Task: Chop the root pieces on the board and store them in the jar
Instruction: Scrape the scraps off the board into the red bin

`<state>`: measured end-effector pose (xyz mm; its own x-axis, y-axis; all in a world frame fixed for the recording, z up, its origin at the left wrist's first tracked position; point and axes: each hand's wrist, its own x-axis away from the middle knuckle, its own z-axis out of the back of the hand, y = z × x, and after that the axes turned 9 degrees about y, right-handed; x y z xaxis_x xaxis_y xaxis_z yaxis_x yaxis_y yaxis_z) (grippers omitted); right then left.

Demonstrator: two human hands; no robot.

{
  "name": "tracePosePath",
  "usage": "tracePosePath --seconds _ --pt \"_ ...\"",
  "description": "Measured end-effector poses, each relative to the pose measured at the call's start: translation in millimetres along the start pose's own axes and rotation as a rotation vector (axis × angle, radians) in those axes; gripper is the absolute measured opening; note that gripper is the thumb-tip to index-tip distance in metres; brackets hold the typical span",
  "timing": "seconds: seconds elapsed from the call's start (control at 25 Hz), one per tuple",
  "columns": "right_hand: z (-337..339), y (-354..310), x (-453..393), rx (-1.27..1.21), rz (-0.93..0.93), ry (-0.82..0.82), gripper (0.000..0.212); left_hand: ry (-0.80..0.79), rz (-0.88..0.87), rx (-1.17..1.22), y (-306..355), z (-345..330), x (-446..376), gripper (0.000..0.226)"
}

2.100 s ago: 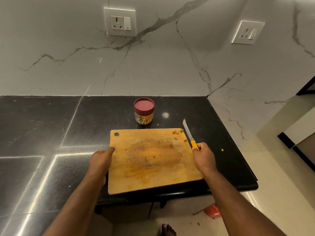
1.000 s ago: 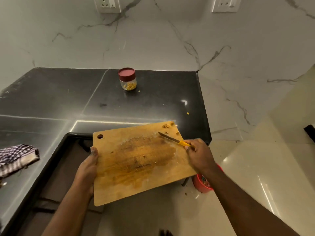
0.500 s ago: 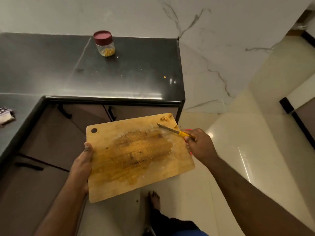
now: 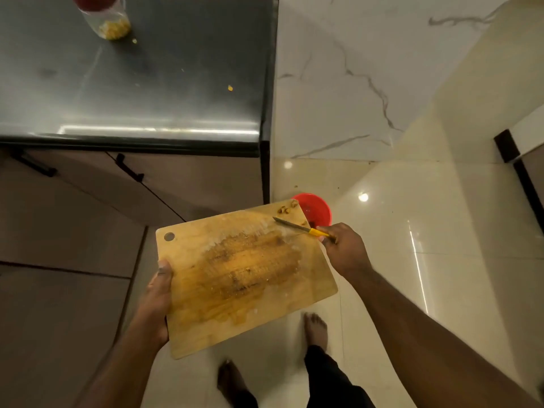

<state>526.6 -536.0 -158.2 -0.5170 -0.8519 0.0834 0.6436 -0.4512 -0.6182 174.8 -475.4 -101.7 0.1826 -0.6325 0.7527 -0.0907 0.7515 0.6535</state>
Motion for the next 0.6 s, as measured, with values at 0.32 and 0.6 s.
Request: tracePosePath --seconds 0.32,0.6 --pt "-21.2 111.3 -101.2 0.051 0.006 -0.144 0.025 -0.039 0.119 0.125 -79.9 -102.6 -51.9 0.068" --pt "-74.6 165.7 -143.0 0.065 -0.117 -0.142 0.024 0.046 0.170 0.195 -114.8 -141.6 -91.5 0.066"
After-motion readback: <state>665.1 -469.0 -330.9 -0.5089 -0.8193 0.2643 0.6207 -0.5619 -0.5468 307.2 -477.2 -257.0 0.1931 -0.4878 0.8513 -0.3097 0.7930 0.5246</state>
